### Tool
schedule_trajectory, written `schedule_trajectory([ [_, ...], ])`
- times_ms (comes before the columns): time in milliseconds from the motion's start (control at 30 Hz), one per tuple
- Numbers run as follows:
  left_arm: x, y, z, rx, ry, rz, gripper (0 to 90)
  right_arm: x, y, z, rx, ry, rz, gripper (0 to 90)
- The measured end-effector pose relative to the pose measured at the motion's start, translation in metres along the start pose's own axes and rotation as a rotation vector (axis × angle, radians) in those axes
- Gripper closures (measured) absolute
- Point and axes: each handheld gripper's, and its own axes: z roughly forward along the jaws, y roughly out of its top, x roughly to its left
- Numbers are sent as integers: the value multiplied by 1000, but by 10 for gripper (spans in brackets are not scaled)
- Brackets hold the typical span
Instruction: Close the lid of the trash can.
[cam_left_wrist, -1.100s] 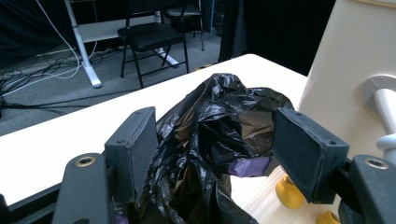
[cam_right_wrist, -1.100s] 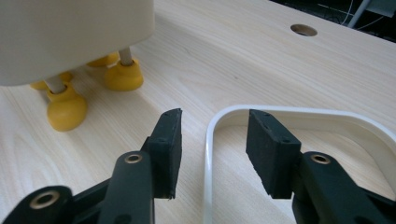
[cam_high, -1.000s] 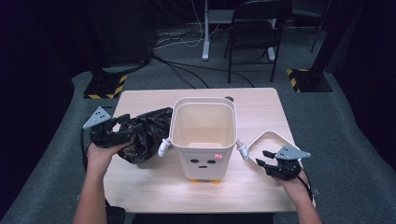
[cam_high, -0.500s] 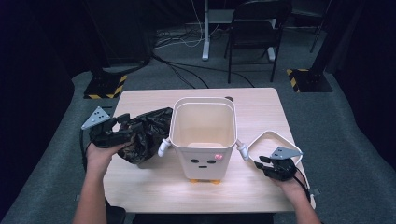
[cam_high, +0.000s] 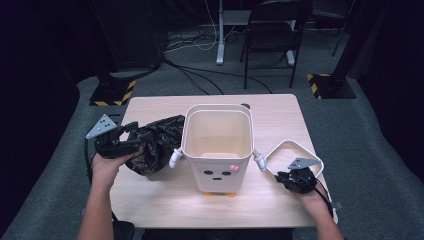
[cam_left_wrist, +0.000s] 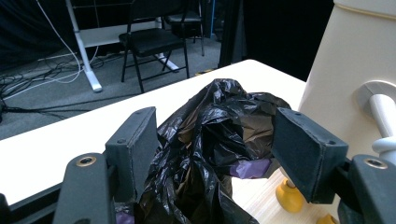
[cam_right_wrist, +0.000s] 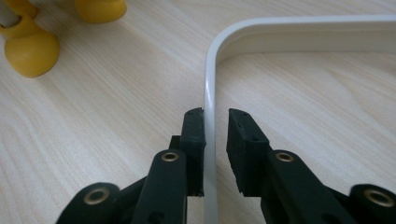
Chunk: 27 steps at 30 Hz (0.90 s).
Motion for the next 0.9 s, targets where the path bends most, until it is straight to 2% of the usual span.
schedule_trajectory([
  [200, 0, 0, 0, 1, 1, -1, 313, 2, -1, 9, 90, 7, -13, 828],
  [300, 0, 0, 0, -1, 0, 5, 314, 3, 1, 10, 100, -5, -27, 840],
  [633, 1, 0, -2, -4, 4, 6, 315, 2, 8, -6, 2, -1, 0, 840],
  [900, -2, 0, -1, -3, 6, 17, 321, 6, 16, -21, -78, 28, -29, 835],
])
